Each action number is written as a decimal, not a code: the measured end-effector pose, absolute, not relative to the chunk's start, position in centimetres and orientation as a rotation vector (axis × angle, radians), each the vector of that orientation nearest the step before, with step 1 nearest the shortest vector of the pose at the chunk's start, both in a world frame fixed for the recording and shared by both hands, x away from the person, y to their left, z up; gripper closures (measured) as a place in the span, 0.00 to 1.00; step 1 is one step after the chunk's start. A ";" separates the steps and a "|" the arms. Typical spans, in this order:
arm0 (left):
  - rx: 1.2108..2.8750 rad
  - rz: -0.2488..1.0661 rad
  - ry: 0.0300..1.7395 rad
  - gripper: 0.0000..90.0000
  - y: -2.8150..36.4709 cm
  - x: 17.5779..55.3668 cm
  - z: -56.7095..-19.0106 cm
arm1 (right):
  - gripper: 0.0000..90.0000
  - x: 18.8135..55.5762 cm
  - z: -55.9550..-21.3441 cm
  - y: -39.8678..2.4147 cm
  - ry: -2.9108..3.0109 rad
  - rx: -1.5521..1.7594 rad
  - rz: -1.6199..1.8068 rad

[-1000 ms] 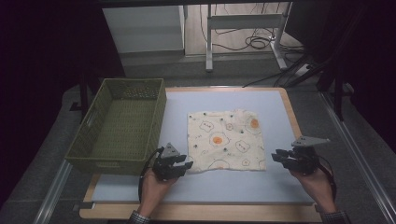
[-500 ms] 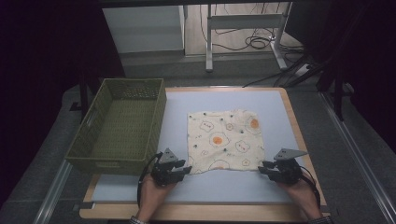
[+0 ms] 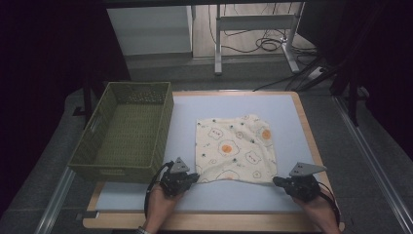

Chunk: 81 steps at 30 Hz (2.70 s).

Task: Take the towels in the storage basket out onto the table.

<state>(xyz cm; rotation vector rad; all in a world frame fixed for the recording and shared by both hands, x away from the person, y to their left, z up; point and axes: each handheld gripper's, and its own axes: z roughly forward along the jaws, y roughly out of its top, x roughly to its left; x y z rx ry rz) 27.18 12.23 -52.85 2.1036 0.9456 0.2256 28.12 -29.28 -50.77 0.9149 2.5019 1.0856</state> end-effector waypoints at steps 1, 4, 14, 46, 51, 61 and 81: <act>2.104 0.220 0.946 0.97 12.5 26.9 -52.8 | 0.97 27.9 -50.8 -29.3 2.508 0.916 1.096; 2.104 0.194 0.954 0.96 13.1 25.9 -52.8 | 0.97 27.2 -51.0 -29.1 2.527 0.911 1.109; 2.069 0.251 0.971 0.73 14.6 23.9 -52.3 | 0.88 25.4 -51.0 -28.7 2.563 0.892 1.158; 2.096 0.372 1.004 0.29 9.8 36.8 -51.8 | 0.36 36.1 -50.3 -28.0 2.410 1.126 1.051; 2.094 0.386 1.032 0.35 9.9 38.4 -51.8 | 0.40 37.7 -50.1 -27.8 2.393 1.130 1.027; 2.106 0.457 1.127 0.60 9.7 42.5 -52.7 | 0.64 41.3 -49.8 -27.3 2.340 1.104 0.976; 2.015 0.513 1.245 0.77 11.2 46.8 -52.8 | 0.82 48.2 -50.6 -26.9 2.294 1.208 0.983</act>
